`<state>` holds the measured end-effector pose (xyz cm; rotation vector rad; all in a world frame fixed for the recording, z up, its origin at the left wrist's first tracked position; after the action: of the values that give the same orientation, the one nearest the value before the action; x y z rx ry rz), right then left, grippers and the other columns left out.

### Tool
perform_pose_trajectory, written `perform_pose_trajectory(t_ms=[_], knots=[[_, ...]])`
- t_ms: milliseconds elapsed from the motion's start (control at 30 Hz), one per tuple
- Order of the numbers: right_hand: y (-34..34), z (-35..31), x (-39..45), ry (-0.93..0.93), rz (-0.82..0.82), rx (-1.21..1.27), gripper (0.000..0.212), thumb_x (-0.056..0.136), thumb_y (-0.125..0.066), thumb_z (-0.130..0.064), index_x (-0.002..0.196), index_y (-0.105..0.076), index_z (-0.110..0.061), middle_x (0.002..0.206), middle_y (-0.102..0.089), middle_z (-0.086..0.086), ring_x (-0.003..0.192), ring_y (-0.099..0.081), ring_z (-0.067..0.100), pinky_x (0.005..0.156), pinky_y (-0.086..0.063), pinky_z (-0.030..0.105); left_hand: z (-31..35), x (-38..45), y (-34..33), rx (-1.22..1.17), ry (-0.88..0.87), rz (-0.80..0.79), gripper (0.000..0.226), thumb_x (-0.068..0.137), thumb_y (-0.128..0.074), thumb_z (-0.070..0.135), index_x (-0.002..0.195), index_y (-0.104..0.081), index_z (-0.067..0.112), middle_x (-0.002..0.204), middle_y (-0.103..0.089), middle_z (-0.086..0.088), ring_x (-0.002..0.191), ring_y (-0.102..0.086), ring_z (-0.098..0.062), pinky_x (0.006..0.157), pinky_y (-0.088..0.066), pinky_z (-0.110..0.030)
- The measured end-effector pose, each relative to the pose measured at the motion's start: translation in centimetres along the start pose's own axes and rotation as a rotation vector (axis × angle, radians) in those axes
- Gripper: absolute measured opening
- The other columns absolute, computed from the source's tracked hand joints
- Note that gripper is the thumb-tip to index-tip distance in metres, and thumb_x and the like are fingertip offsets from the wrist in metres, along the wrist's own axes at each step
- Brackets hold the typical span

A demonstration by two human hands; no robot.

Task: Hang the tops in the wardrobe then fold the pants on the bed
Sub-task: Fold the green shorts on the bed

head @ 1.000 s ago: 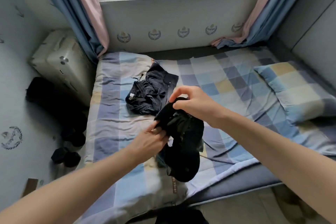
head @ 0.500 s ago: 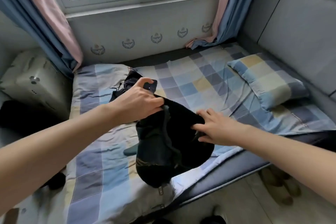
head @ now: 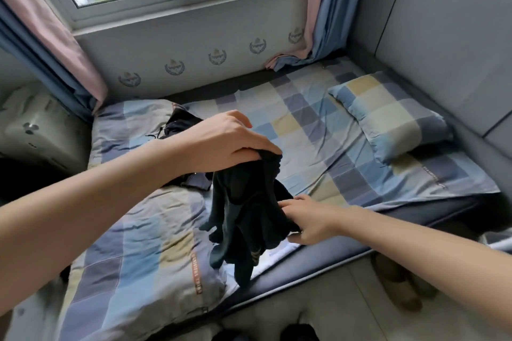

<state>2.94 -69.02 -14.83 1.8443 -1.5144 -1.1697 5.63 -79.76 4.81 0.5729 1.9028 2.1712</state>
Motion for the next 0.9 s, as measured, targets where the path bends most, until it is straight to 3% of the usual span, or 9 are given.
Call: perform_pose_trajectory(t_ms=[167,300,400,467,567,667,733,867,900], knots=[[-3.1,7.9,-3.3,0.023,-0.361,-0.74,0.057,0.079,-0.059,-0.018,0.135,-0.048,-0.021,0.131,-0.054,0.006,0.148,-0.007,0.029,0.107,0.01,0.071,2.7,0.0,-1.4,-0.076,-0.051,-0.157,0.029,0.093,-0.052,0.024,0.114,-0.072,0.023,0.092,-0.076,0.008,0.075,-0.062,-0.013,0.105,-0.039,-0.034],[-3.8,12.0,-4.0,0.026,-0.512,-1.109,0.051,0.082,-0.058,-0.023,0.133,-0.054,-0.021,0.137,-0.054,0.01,0.148,0.006,0.035,0.106,0.013,0.071,2.6,-1.4,-3.6,-0.173,0.032,-0.326,0.025,0.095,-0.054,0.03,0.106,-0.074,0.018,0.095,-0.068,0.007,0.086,-0.063,-0.018,0.092,-0.045,-0.034],[-1.8,13.0,-3.1,0.011,-0.445,-1.18,0.031,0.093,-0.044,-0.014,0.117,-0.063,-0.011,0.116,-0.067,0.012,0.146,-0.014,0.034,0.109,0.018,0.063,0.8,-4.3,-7.3,-0.061,0.161,-0.668,0.018,0.097,-0.054,0.026,0.104,-0.07,0.021,0.1,-0.052,0.011,0.082,-0.048,-0.011,0.093,-0.038,-0.029],[0.1,12.9,-2.8,-0.016,-0.382,-1.187,0.028,0.096,-0.035,-0.009,0.112,-0.058,-0.006,0.093,-0.07,0.009,0.119,-0.05,0.035,0.114,0.009,0.061,-0.7,-6.9,-9.8,0.025,0.227,-0.851,0.015,0.09,-0.049,0.012,0.095,-0.062,0.017,0.104,-0.051,0.011,0.084,-0.046,-0.012,0.101,-0.036,-0.034],[3.4,11.5,-2.3,-0.008,-0.288,-1.09,0.024,0.097,-0.031,-0.009,0.111,-0.05,-0.004,0.076,-0.063,0.007,0.071,-0.059,0.029,0.104,-0.031,0.055,-3.9,-10.7,-13.1,0.144,0.43,-1.11,0.016,0.079,-0.045,0.006,0.088,-0.055,0.013,0.092,-0.055,-0.001,0.094,-0.055,-0.022,0.116,-0.011,-0.064],[5.4,8.5,-2.0,0.044,-0.171,-0.958,0.028,0.1,-0.035,-0.032,0.096,-0.054,-0.011,0.085,-0.066,0.008,0.075,-0.062,0.029,0.07,-0.044,0.036,-5.9,-12.3,-16.0,0.292,0.522,-1.17,0.057,0.088,-0.046,0.061,0.089,-0.065,0.008,0.077,-0.057,-0.005,0.086,-0.06,-0.026,0.107,0.008,-0.076],[6.3,7.4,-1.8,-0.05,-0.185,-0.805,0.039,0.096,-0.039,-0.046,0.092,-0.06,-0.013,0.083,-0.065,0.009,0.075,-0.062,0.032,0.06,-0.044,0.033,-6.6,-11.8,-17.2,0.404,0.491,-1.093,0.073,0.089,-0.033,0.073,0.088,-0.067,0.008,0.08,-0.065,-0.005,0.084,-0.063,-0.028,0.104,0.008,-0.077],[8.2,6.6,-1.6,-0.234,-0.304,-0.409,0.042,0.088,-0.048,-0.052,0.082,-0.063,-0.012,0.079,-0.066,0.01,0.075,-0.061,0.029,0.071,-0.054,0.037,-7.5,-10.9,-18.6,0.425,0.364,-0.921,0.026,0.103,-0.041,0.026,0.118,-0.06,0.016,0.092,-0.069,-0.006,0.09,-0.067,-0.031,0.108,-0.005,-0.076],[8.5,6.4,-1.5,-0.224,-0.318,-0.387,0.041,0.087,-0.05,-0.05,0.082,-0.062,-0.011,0.079,-0.066,0.01,0.075,-0.061,0.029,0.072,-0.054,0.039,-8.1,-11.2,-18.9,0.389,0.337,-0.884,0.036,0.1,-0.039,0.012,0.134,-0.05,0.021,0.093,-0.068,-0.007,0.09,-0.066,-0.032,0.11,-0.009,-0.074]])
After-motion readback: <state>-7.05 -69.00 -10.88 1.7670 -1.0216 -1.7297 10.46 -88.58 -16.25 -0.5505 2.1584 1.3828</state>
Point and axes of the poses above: each hand's wrist, its own x-axis towards the middle knuckle, its own y-axis out of the back of the hand, z = x × y, the point moved 7 cm from there along x, towards the middle knuckle
